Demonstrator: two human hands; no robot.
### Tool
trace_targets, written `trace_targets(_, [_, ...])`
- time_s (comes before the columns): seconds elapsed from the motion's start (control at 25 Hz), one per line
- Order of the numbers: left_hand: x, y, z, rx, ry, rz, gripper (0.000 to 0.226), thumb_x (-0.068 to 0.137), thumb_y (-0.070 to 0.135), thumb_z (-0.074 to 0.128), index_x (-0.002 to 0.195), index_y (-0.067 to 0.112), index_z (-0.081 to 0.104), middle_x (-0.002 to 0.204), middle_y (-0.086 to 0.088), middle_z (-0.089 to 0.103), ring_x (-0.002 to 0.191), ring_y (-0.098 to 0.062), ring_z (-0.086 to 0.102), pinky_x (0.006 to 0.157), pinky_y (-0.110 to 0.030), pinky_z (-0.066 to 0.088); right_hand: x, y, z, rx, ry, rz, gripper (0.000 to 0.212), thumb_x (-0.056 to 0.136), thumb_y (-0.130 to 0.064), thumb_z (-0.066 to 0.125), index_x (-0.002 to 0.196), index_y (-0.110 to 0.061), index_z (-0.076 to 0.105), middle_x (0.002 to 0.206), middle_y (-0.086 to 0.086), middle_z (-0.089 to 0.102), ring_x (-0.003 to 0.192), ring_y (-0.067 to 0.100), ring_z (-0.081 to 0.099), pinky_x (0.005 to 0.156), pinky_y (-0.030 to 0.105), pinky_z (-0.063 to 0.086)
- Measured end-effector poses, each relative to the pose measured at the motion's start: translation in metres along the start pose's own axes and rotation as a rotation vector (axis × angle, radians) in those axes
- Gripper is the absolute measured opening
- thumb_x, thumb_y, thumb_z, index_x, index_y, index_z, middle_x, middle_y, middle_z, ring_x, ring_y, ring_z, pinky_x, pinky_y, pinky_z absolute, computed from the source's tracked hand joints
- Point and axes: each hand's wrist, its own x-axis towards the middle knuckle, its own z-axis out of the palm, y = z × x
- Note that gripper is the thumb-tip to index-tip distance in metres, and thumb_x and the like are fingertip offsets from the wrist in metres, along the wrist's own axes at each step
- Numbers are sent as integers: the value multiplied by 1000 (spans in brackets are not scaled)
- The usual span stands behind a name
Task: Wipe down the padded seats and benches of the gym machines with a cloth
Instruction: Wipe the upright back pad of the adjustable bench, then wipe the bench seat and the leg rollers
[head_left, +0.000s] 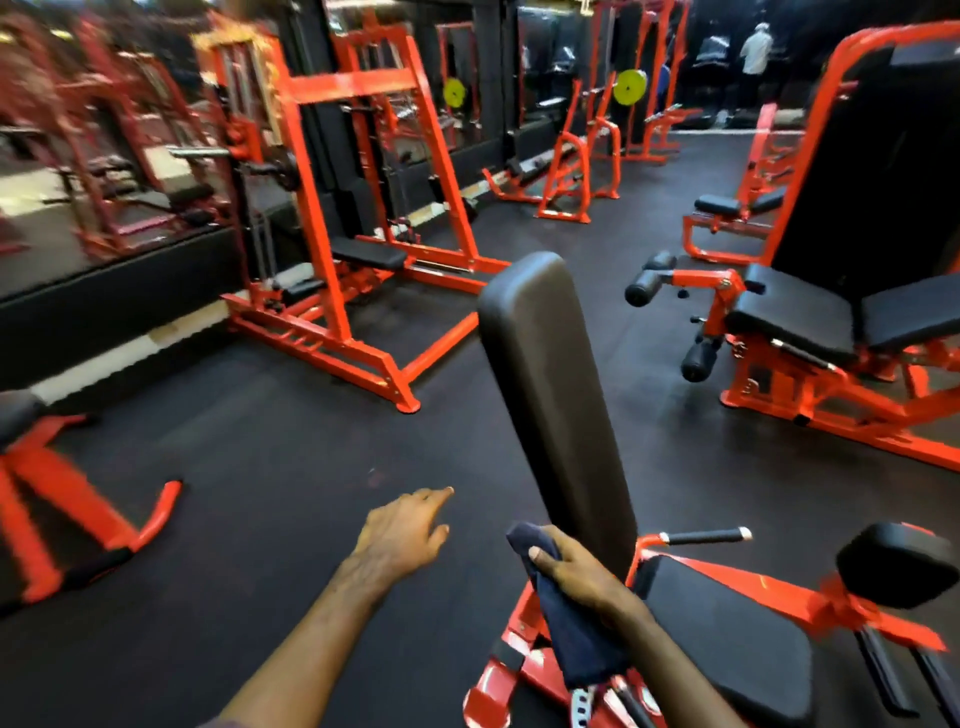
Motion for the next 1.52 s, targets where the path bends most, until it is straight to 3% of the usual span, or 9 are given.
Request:
trace_targets(0.16, [-53, -70, -59, -9, 47, -174, 59, 100, 50, 53, 157, 42, 40, 158, 14, 50, 144, -17, 50, 109, -42, 47, 31, -88, 44, -86, -73, -222, 26, 105, -10, 60, 128, -21, 63, 127, 1, 70, 120, 13, 63, 106, 21, 44])
trace_targets(0.32, [-85, -153, -108, -58, 150, -300, 64, 98, 50, 55, 159, 41, 37, 152, 14, 55, 143, -19, 51, 107, -45, 50, 63, -191, 81, -66, -127, -348, 26, 106, -9, 58, 128, -23, 61, 121, -6, 69, 106, -6, 61, 97, 13, 43])
trace_targets(0.44, [-95, -225, -134, -94, 221, -395, 66, 97, 50, 57, 159, 42, 36, 148, 16, 58, 141, -18, 52, 104, -45, 49, 113, -253, 121, -36, -140, -421, 30, 106, -13, 57, 134, -25, 62, 130, -8, 69, 121, -1, 61, 107, 19, 42])
trace_targets(0.64, [-89, -362, -157, -73, 312, -486, 64, 98, 49, 56, 159, 41, 36, 144, 17, 60, 140, -17, 52, 102, -46, 50, 211, -339, 209, -66, -163, -493, 30, 108, -9, 54, 133, -24, 61, 125, -12, 67, 106, -14, 59, 92, -2, 37])
trace_targets(0.76, [-77, -465, -176, -61, 301, -515, 64, 96, 49, 57, 157, 41, 39, 143, 14, 61, 138, -19, 54, 103, -47, 52, 283, -393, 266, -99, -168, -503, 28, 107, -10, 55, 126, -31, 61, 120, -18, 66, 104, -16, 59, 105, 13, 41])
trace_targets(0.88, [-51, -562, -208, -32, 319, -554, 62, 97, 48, 57, 156, 40, 40, 144, 14, 60, 138, -19, 55, 102, -44, 51, 367, -456, 311, -133, -108, -539, 25, 105, -14, 58, 124, -28, 63, 123, -10, 69, 118, 6, 62, 112, 32, 43])
trace_targets(1.2, [51, -754, -235, -40, 363, -505, 60, 97, 48, 57, 155, 40, 43, 139, 15, 64, 135, -16, 56, 102, -44, 53, 556, -551, 409, -244, -73, -621, 29, 101, -13, 58, 127, -27, 62, 127, -7, 67, 120, 11, 61, 110, 36, 46])
trace_targets(1.4, [167, -898, -244, -68, 386, -484, 63, 95, 50, 58, 155, 42, 41, 136, 18, 64, 131, -15, 58, 101, -46, 54, 711, -613, 466, -156, -36, -648, 32, 102, 0, 56, 116, -28, 61, 110, -25, 64, 100, -16, 58, 92, 0, 35])
trace_targets(1.52, [241, -985, -260, -89, 366, -499, 65, 95, 51, 59, 156, 43, 40, 136, 19, 64, 132, -14, 58, 102, -46, 53, 814, -671, 493, -153, -25, -667, 32, 101, 5, 55, 116, -23, 60, 106, -24, 60, 102, -12, 52, 87, -4, 32])
